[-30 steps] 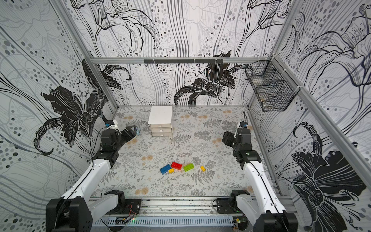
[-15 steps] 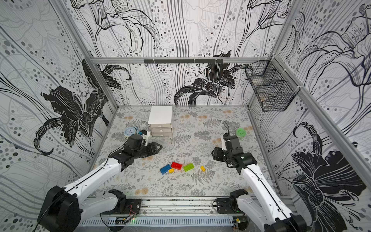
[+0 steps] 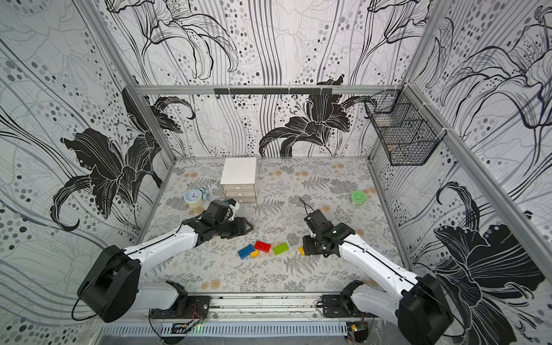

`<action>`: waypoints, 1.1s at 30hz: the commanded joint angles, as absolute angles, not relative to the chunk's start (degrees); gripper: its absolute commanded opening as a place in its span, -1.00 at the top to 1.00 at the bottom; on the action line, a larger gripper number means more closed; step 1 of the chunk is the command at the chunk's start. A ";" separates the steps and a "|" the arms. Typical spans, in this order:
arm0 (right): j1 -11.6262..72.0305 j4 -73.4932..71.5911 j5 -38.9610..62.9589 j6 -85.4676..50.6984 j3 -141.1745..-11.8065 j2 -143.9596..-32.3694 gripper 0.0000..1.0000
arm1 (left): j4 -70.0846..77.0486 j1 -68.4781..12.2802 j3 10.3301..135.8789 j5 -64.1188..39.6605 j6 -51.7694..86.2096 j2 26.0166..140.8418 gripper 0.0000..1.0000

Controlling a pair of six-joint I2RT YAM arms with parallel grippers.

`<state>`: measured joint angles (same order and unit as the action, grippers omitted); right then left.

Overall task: Assemble the number 5 with lego
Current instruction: Pick up the lego brick from the center of the board.

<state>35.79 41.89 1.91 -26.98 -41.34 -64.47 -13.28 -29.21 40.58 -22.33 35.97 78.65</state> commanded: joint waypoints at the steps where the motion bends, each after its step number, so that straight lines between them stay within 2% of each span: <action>1: 36.85 42.12 0.38 -26.96 -43.07 -67.50 -0.03 | -11.38 -29.92 42.31 -24.03 34.89 80.45 -0.19; 15: 39.39 39.37 0.80 -24.73 -47.41 -79.38 0.07 | -10.29 -31.03 43.13 -25.43 34.88 83.32 -0.14; 19: 39.61 39.20 0.88 -24.63 -48.03 -81.35 0.10 | -10.46 -31.15 43.49 -26.49 34.43 84.02 -0.07; 33: 40.24 39.44 0.82 -24.87 -48.43 -84.77 0.29 | -11.50 -31.98 44.28 -26.67 33.16 85.43 -0.02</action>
